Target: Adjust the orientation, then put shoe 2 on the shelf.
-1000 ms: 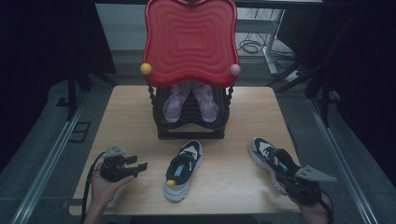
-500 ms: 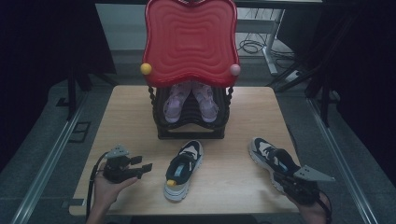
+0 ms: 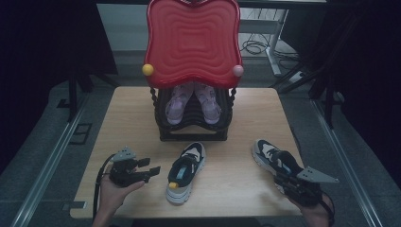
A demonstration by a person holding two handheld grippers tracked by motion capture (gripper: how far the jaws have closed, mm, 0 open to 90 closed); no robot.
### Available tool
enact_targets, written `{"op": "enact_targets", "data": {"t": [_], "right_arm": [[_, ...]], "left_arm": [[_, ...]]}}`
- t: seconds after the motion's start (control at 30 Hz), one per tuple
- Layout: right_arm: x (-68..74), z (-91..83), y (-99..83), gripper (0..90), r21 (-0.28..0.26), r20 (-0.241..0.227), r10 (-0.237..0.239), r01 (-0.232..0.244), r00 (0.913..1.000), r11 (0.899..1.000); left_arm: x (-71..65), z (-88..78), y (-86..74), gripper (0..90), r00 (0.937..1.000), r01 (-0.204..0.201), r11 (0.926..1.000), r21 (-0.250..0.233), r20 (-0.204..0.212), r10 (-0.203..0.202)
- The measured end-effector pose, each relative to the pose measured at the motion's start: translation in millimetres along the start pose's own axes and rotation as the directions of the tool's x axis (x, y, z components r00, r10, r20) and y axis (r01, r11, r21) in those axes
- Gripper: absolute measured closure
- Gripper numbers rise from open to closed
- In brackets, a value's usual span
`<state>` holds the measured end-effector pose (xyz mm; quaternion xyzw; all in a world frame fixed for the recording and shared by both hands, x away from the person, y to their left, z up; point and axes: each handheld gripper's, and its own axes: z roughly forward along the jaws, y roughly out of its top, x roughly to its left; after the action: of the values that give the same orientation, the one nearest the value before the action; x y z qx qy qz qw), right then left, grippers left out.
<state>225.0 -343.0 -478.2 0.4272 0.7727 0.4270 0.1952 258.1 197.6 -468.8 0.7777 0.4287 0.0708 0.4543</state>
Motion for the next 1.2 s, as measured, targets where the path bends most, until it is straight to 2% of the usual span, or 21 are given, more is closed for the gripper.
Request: {"op": "enact_targets", "data": {"t": [0.17, 0.57, 0.73, 1.2], "right_arm": [[0.9, 0.6, 2.5, 70.8, -0.008, -0.01, -0.006, 0.006, 0.9999, 1.0], [1.5, 0.5, 5.6, 69.3, -0.021, -0.018, -0.006, 0.005, 0.9998, 1.0], [1.7, -2.0, 7.7, 69.3, -0.031, -0.017, -0.008, 0.008, 0.9998, 0.999], [3.8, 1.0, 12.9, 68.7, -0.032, -0.021, -0.024, 0.023, 0.9995, 0.999]], "left_arm": [[-4.4, 2.1, 3.3, 40.0, 1.0, -0.003, 1.0, -0.001, 0.005, 0.003], [-18.4, 16.1, 20.2, 40.0, 1.0, -0.006, 1.0, 0.006, 0.005, 0.006], [-24.0, 24.6, 26.7, 40.1, 0.9998, -0.018, 0.9996, 0.02, 0.01, 0.018], [-30.2, 44.4, 33.9, 41.2, 1.0, -0.009, 0.9981, 0.061, 0.002, 0.009]]}}
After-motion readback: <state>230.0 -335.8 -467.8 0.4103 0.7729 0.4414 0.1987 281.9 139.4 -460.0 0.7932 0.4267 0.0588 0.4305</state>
